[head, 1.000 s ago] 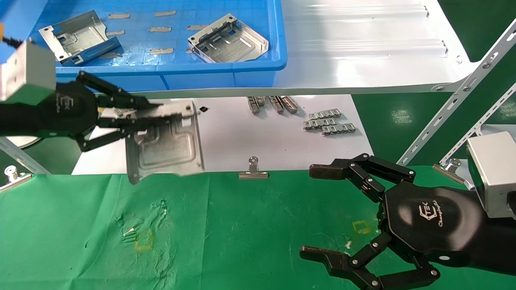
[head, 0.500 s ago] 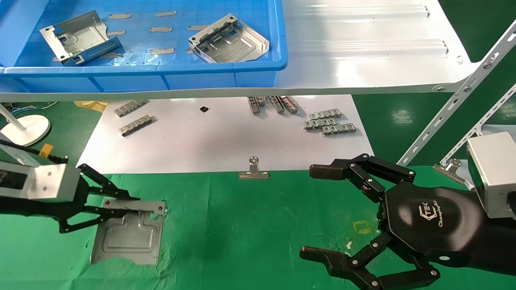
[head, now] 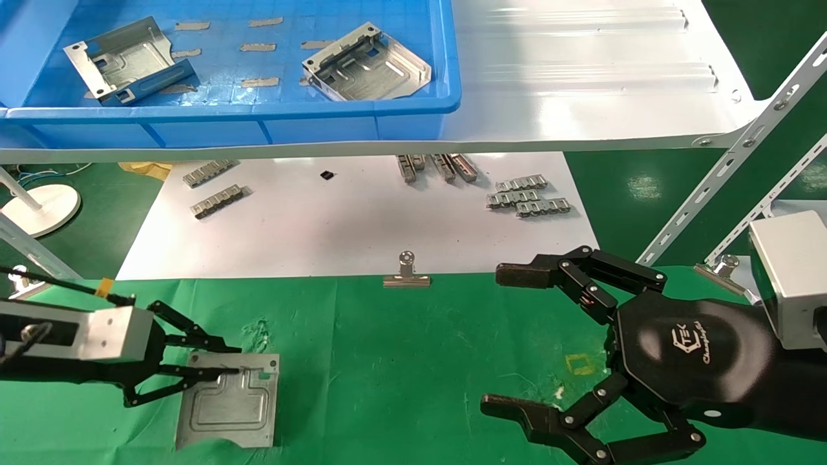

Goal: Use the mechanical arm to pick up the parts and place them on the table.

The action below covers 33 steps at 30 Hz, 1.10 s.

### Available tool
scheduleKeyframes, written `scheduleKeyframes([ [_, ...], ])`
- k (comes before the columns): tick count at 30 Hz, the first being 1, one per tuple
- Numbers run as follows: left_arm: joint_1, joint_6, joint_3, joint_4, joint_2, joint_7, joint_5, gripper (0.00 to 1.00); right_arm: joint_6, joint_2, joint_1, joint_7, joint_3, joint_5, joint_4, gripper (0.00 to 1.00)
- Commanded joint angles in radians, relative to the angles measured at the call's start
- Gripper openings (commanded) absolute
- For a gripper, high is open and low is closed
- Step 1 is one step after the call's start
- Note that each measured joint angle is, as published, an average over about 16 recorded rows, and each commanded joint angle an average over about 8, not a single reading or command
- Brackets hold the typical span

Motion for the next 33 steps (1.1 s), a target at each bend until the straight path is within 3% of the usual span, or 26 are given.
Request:
scheduleKeyframes([
  [1, 0.004, -0.005, 0.007, 0.024, 0.009, 0.041, 0.001, 1.00, 0.000, 0.000, 0.000, 0.000, 0.000, 0.000, 0.000, 1.00],
  [9, -0.011, 0.004, -0.011, 0.134, 0.035, 0.072, -0.038, 1.00, 0.000, 0.000, 0.000, 0.000, 0.000, 0.000, 0.000, 1.00],
  [24, 0.087, 0.030, -0.106, 0.116, -0.005, -0.115, -0.284, 1.00, 0.000, 0.000, 0.000, 0.000, 0.000, 0.000, 0.000, 1.00],
  [33, 0.080, 0.029, -0.104, 0.109, -0.003, -0.103, -0.259, 1.00, 0.000, 0.000, 0.000, 0.000, 0.000, 0.000, 0.000, 1.00],
])
